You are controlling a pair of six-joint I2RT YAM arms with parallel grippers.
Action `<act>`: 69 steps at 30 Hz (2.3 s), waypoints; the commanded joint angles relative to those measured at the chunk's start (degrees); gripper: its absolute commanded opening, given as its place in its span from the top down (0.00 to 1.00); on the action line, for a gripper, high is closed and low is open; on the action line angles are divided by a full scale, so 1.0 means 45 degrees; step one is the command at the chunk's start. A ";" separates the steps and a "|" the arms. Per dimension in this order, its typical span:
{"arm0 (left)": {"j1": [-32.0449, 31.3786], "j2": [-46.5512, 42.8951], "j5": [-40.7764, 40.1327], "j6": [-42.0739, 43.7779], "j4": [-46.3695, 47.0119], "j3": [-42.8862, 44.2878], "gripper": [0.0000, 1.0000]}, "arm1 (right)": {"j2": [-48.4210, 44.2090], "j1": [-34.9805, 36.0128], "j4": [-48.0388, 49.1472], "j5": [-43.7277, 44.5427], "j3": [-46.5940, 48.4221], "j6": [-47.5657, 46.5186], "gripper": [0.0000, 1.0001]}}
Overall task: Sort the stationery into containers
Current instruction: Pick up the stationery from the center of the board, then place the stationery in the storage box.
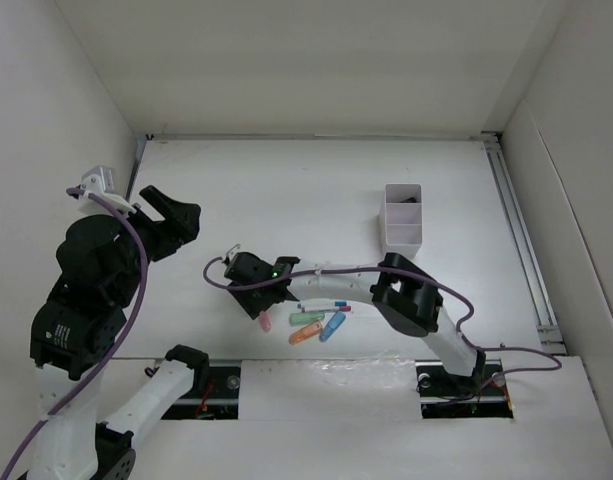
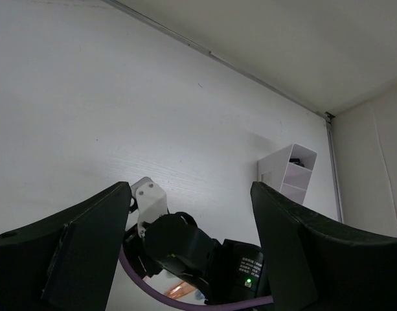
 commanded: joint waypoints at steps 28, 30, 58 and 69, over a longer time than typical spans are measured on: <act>0.0020 0.0233 0.4247 0.0202 0.4132 -0.4647 0.28 | -0.7425 -0.9205 0.4933 0.5900 -0.3911 0.3667 0.88; 0.0020 0.0351 0.4249 0.0204 0.4250 -0.4648 0.28 | -0.7543 -0.9481 0.5286 0.6544 -0.4322 0.3785 0.88; 0.0020 0.0351 0.4366 0.0321 0.4367 -0.5410 0.28 | -0.8754 -0.9580 0.6479 1.0238 -0.8698 0.5992 0.80; 0.0020 0.0118 0.4249 0.0321 0.4367 -0.5527 0.28 | -0.9417 -0.9444 0.6089 0.9674 -0.8699 0.5972 0.36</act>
